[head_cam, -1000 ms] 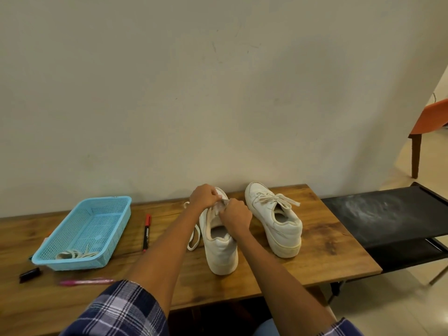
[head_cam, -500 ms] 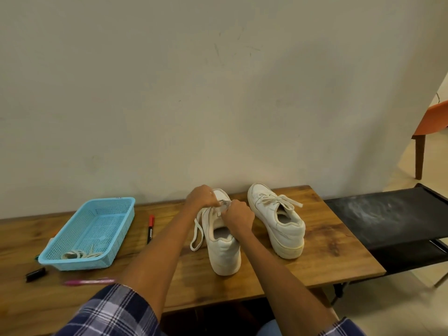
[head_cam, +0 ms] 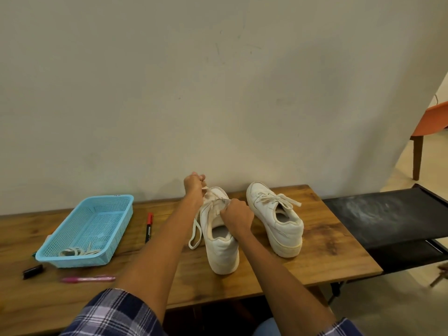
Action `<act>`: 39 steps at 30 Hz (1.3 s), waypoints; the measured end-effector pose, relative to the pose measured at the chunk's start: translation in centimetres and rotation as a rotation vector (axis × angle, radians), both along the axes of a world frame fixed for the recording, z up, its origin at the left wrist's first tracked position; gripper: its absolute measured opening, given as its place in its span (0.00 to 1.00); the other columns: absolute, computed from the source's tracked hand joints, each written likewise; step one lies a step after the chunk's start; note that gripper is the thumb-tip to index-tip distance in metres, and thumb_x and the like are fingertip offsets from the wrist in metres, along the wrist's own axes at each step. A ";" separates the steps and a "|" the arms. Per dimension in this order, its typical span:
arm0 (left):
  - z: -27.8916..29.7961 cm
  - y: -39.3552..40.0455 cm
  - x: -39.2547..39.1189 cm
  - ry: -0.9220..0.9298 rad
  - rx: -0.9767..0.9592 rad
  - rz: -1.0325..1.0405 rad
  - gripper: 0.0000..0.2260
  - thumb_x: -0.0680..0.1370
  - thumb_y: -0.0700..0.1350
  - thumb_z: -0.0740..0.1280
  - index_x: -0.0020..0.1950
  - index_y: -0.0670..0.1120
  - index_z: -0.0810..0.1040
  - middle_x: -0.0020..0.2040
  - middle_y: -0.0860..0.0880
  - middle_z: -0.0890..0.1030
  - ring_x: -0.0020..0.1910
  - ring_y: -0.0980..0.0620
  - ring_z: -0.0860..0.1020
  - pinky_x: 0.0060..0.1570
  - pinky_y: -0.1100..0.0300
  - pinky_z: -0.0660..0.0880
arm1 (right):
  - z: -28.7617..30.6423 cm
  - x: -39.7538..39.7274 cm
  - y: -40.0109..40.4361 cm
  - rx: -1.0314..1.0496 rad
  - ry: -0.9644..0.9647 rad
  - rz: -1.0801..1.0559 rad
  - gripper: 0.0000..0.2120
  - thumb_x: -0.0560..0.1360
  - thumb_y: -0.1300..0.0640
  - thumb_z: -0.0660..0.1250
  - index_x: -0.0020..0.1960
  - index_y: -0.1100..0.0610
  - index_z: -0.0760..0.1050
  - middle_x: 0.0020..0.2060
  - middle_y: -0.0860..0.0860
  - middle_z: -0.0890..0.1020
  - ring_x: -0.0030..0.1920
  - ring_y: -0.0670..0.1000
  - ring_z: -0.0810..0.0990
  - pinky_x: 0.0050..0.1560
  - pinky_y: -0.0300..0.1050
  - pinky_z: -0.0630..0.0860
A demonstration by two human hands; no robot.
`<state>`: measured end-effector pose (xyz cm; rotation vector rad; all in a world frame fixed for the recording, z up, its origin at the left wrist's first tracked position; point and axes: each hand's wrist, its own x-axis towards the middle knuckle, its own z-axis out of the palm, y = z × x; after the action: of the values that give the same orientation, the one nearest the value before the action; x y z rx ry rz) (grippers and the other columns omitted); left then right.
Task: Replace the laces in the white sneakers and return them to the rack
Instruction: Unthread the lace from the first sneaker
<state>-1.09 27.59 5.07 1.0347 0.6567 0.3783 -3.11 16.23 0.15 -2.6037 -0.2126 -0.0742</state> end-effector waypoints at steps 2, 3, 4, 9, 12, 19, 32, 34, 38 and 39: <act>0.4 0.8 0.2 0.090 0.275 0.018 0.13 0.80 0.41 0.53 0.35 0.46 0.64 0.29 0.49 0.70 0.25 0.53 0.65 0.25 0.63 0.60 | -0.1 0.1 0.1 -0.008 0.003 0.000 0.13 0.76 0.54 0.59 0.50 0.60 0.78 0.46 0.55 0.82 0.46 0.55 0.81 0.40 0.44 0.72; 0.3 1.0 0.0 0.141 0.515 -0.036 0.11 0.80 0.45 0.56 0.38 0.45 0.67 0.33 0.49 0.72 0.30 0.51 0.68 0.29 0.61 0.63 | -0.2 0.2 0.1 -0.005 0.004 -0.001 0.13 0.76 0.54 0.59 0.50 0.60 0.78 0.47 0.55 0.82 0.47 0.55 0.81 0.40 0.44 0.72; -0.2 1.4 -0.2 0.208 0.794 -0.147 0.11 0.79 0.50 0.61 0.42 0.44 0.69 0.37 0.49 0.73 0.36 0.50 0.71 0.35 0.59 0.66 | -0.2 0.3 0.2 0.001 0.002 -0.004 0.14 0.77 0.53 0.59 0.51 0.60 0.78 0.47 0.55 0.82 0.47 0.55 0.81 0.40 0.44 0.71; -2.6 1.6 -0.8 0.538 1.462 -0.544 0.18 0.73 0.57 0.69 0.51 0.43 0.80 0.50 0.46 0.82 0.52 0.46 0.79 0.46 0.56 0.71 | -0.2 0.1 0.2 0.013 -0.020 -0.011 0.14 0.77 0.53 0.58 0.52 0.60 0.78 0.48 0.56 0.82 0.47 0.55 0.81 0.39 0.43 0.71; -2.9 0.8 -1.0 0.494 1.371 -0.539 0.15 0.79 0.49 0.62 0.54 0.38 0.78 0.55 0.40 0.80 0.55 0.42 0.77 0.51 0.53 0.71 | -0.1 -0.1 0.3 0.008 -0.015 -0.011 0.15 0.77 0.52 0.58 0.52 0.60 0.78 0.48 0.56 0.82 0.47 0.55 0.81 0.40 0.44 0.72; -1.3 -1.4 -0.8 0.085 0.467 -0.196 0.15 0.83 0.43 0.50 0.39 0.43 0.69 0.36 0.43 0.75 0.35 0.50 0.74 0.35 0.60 0.70 | -0.1 -0.2 0.0 0.000 -0.027 -0.012 0.12 0.76 0.55 0.59 0.50 0.60 0.77 0.45 0.55 0.82 0.45 0.55 0.81 0.38 0.44 0.71; -2.1 0.8 -1.5 0.506 1.407 -0.629 0.18 0.76 0.57 0.66 0.55 0.44 0.80 0.54 0.46 0.81 0.53 0.48 0.78 0.47 0.58 0.71 | 0.0 -0.2 0.2 0.025 -0.027 -0.006 0.14 0.78 0.52 0.58 0.52 0.60 0.78 0.47 0.55 0.82 0.47 0.54 0.81 0.41 0.43 0.73; -2.5 0.1 -1.3 0.456 1.365 -0.609 0.15 0.80 0.51 0.61 0.56 0.41 0.78 0.57 0.43 0.79 0.56 0.45 0.77 0.51 0.56 0.70 | 0.1 -0.2 0.1 0.021 -0.022 -0.005 0.14 0.78 0.53 0.58 0.52 0.61 0.78 0.47 0.55 0.82 0.47 0.54 0.81 0.40 0.43 0.72; -3.6 0.2 -1.7 0.259 0.958 -0.396 0.14 0.83 0.44 0.54 0.45 0.40 0.76 0.46 0.37 0.78 0.45 0.45 0.74 0.43 0.57 0.68 | 0.2 -0.3 0.0 0.018 -0.026 -0.016 0.12 0.76 0.55 0.59 0.52 0.61 0.77 0.47 0.56 0.82 0.47 0.55 0.81 0.41 0.45 0.74; -4.0 0.4 -1.9 0.228 0.851 -0.321 0.14 0.83 0.43 0.54 0.45 0.41 0.75 0.43 0.40 0.78 0.44 0.46 0.74 0.41 0.57 0.69 | 0.2 -0.4 0.0 0.013 -0.025 -0.012 0.12 0.76 0.56 0.59 0.52 0.61 0.78 0.48 0.56 0.82 0.47 0.56 0.81 0.42 0.46 0.75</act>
<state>-2.98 28.00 1.05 1.9885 0.5157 0.2548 -3.50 16.25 0.39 -2.5923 -0.2046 -0.1116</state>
